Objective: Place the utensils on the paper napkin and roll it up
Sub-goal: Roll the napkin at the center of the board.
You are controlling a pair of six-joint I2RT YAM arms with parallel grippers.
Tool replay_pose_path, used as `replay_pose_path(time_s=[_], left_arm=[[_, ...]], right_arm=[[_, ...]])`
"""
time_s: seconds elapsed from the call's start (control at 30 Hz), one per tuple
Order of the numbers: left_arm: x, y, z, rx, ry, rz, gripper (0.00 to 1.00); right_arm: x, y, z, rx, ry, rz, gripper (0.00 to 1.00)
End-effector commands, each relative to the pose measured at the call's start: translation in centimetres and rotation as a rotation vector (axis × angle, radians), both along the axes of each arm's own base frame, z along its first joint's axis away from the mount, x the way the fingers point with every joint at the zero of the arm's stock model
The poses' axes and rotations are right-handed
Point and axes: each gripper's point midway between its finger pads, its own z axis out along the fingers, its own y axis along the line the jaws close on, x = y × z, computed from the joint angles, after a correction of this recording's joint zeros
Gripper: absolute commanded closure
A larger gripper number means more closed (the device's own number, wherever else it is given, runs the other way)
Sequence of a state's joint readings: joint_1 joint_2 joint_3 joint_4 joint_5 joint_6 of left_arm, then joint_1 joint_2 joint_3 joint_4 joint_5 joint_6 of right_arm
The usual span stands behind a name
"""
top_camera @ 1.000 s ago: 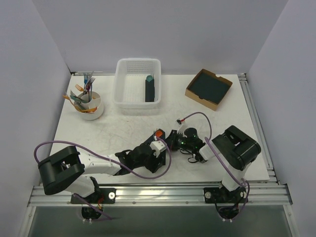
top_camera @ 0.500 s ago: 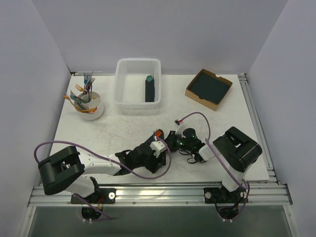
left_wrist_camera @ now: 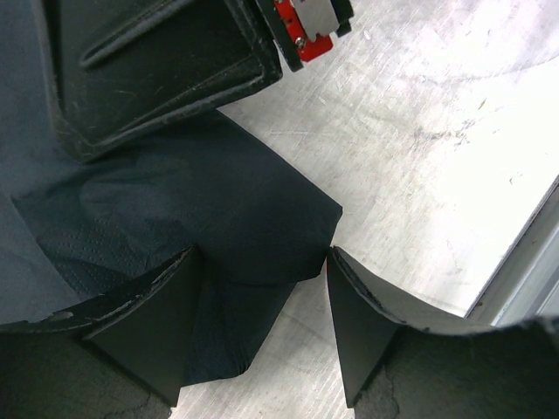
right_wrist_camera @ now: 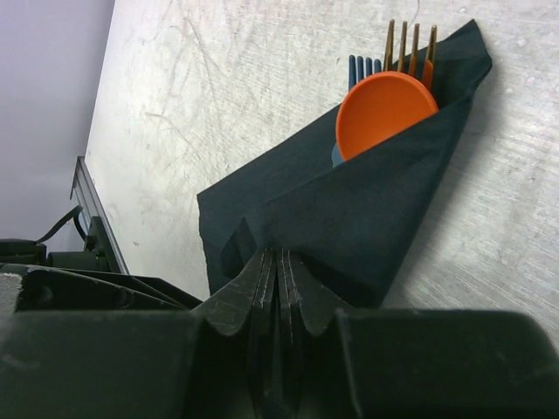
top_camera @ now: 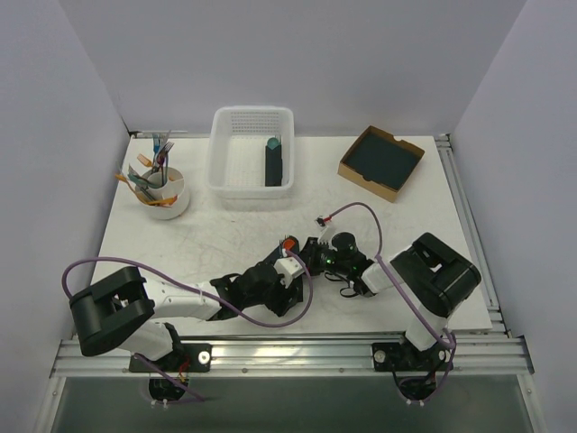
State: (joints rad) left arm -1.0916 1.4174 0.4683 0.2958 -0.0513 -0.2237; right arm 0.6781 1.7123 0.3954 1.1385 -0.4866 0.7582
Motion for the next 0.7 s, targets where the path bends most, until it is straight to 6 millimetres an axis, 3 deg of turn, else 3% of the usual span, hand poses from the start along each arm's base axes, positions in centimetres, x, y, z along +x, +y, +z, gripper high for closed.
replay_pose_path(time_s=[0.0, 0.23, 0.53, 0.67], left_arm=[[-0.1, -0.7, 0.9, -0.030, -0.014, -0.026, 0.33], [-0.2, -0.8, 0.9, -0.030, -0.015, -0.030, 0.33], [0.0, -0.6, 1.0, -0.029, -0.016, -0.016, 0.33], [0.6, -0.3, 2.5, -0.040, -0.042, 0.022, 0.32]], right_arm=[[0.6, 1.3, 2.8, 0.050, -0.079, 0.023, 0.95], [0.7, 1.3, 2.2, 0.040, -0.071, 0.022, 0.95], [0.1, 1.7, -0.1, 0.032, -0.017, 0.031, 0.95], [0.3, 1.3, -1.1, 0.004, -0.001, 0.004, 0.96]])
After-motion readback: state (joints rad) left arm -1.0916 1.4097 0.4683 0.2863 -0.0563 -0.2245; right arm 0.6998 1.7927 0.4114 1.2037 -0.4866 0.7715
